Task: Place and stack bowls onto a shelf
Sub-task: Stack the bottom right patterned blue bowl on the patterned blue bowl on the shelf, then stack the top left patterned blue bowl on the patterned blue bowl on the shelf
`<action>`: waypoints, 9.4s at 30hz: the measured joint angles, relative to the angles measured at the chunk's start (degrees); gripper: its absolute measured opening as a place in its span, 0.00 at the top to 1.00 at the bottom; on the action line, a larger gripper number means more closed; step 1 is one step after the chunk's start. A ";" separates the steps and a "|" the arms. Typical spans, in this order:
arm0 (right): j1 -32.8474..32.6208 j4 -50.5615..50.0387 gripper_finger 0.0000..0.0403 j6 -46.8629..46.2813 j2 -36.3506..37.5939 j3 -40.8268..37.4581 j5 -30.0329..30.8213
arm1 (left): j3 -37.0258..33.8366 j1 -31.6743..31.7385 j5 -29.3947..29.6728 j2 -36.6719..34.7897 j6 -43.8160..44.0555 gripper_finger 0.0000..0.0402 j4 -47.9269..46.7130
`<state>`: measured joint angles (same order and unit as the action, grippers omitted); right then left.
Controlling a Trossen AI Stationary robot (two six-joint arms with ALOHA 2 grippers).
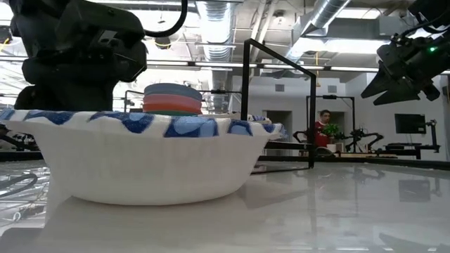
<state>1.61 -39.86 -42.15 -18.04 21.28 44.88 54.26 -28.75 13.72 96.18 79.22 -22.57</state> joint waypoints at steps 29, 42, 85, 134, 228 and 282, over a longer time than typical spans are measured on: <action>-0.02 -0.02 0.36 0.04 -0.02 0.00 0.04 | 10.72 2.32 5.24 -13.79 -3.41 1.00 1.88; 0.00 -0.02 0.36 0.07 -0.02 0.00 0.07 | 15.39 11.01 26.67 -23.62 -14.60 1.00 -0.65; -0.01 -0.04 0.36 0.03 -0.01 0.02 0.00 | 13.77 33.90 6.15 -9.46 -5.40 1.00 -12.98; -0.11 -0.47 0.36 -0.90 0.00 0.02 -1.44 | 13.81 33.79 8.67 -7.71 -13.44 0.51 -11.84; -0.05 -0.61 0.36 -0.94 -0.01 0.00 -1.37 | 22.45 -20.74 -26.86 9.37 12.39 0.48 -33.01; -0.05 -0.63 0.36 -0.94 -0.02 0.00 -1.27 | 40.12 -17.80 -23.74 9.79 8.81 1.00 -52.61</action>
<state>1.56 -40.48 -43.09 -18.06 21.28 43.62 94.38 -46.55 -10.03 105.97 88.03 -75.18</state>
